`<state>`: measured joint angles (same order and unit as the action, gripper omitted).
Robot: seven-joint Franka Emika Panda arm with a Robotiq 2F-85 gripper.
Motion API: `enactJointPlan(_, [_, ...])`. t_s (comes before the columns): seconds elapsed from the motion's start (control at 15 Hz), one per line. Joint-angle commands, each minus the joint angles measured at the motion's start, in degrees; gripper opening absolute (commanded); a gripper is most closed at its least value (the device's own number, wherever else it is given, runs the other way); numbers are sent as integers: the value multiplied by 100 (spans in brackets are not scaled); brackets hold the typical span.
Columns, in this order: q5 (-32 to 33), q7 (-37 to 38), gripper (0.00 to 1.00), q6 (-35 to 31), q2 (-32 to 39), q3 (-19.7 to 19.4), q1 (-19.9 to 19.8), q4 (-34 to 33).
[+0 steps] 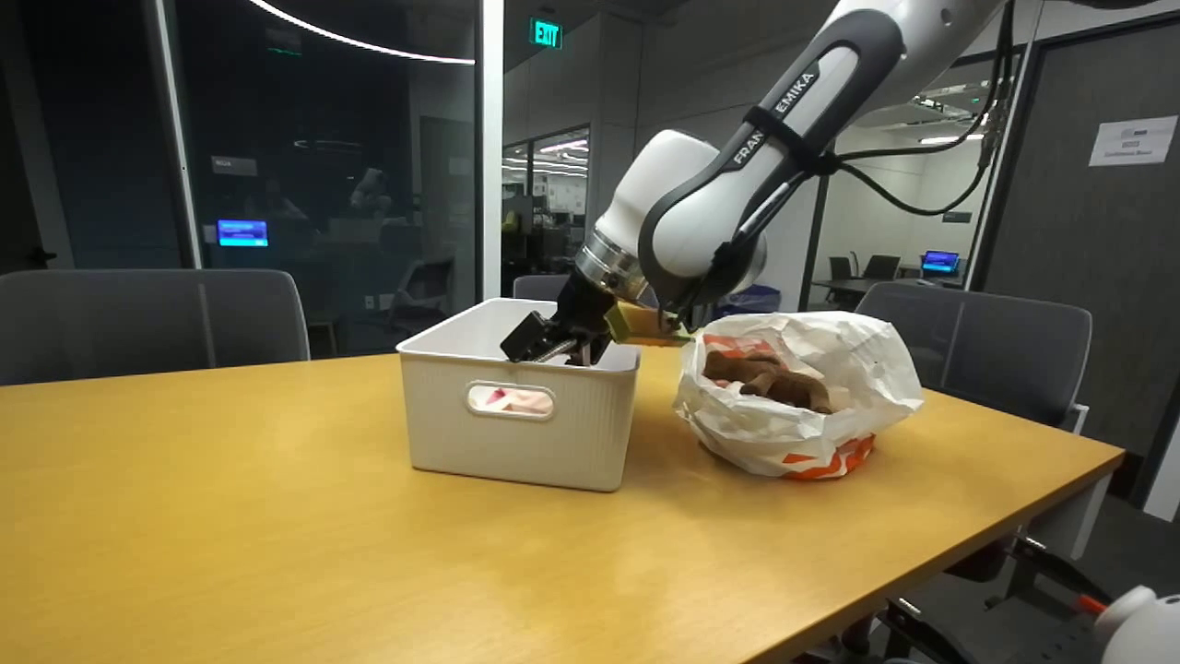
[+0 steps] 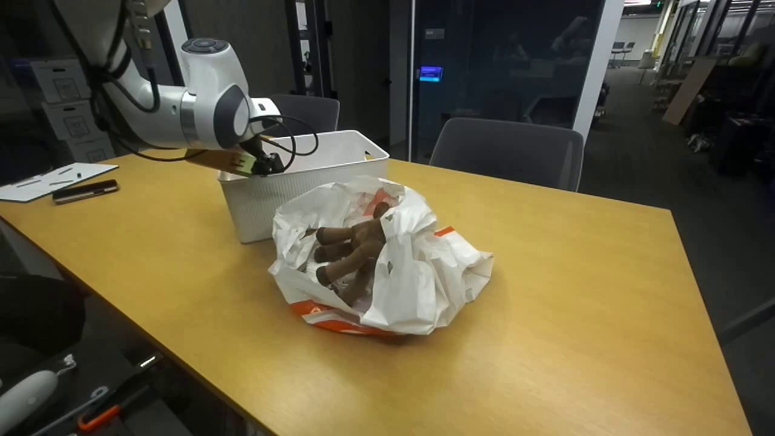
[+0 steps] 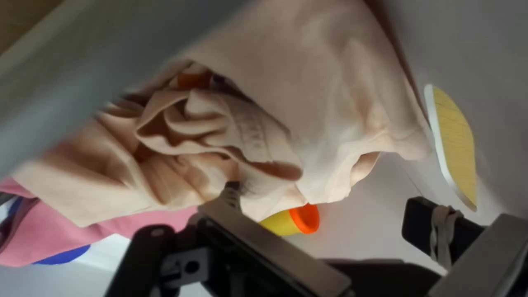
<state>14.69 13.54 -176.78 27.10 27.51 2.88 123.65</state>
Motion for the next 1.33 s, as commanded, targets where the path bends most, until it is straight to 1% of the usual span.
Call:
enactJointPlan(0.0, [-421,-1145,100,491,200,56,-27,-384])
enactJointPlan(0.07, [-477,-1326,100,605,192,39,-19,-428])
enactJointPlan(0.13, [-479,-1479,100,833,77,-194,150,-434])
enactJointPlan(0.27, [-509,-1657,100,1192,-32,-471,359,-500])
enactJointPlan(0.4, [-527,-1732,100,1339,-70,-697,541,-573])
enactJointPlan(0.6, [-1273,-1766,100,1320,-48,-395,399,-781])
enactJointPlan(0.73, [-1539,-1798,100,1294,-73,-429,414,-874])
enactJointPlan(0.8, [-1708,-1830,100,1308,-89,-378,369,-929])
enactJointPlan(0.87, [-1788,-1845,100,1307,-102,-408,381,-973])
enactJointPlan(1.0, [-1698,-1709,100,1442,-79,-723,567,-1051])
enactJointPlan(1.13, [-1641,-1643,100,1707,7,-938,652,-1034])
enactJointPlan(1.27, [-1683,-1624,100,2042,92,-1042,696,-999])
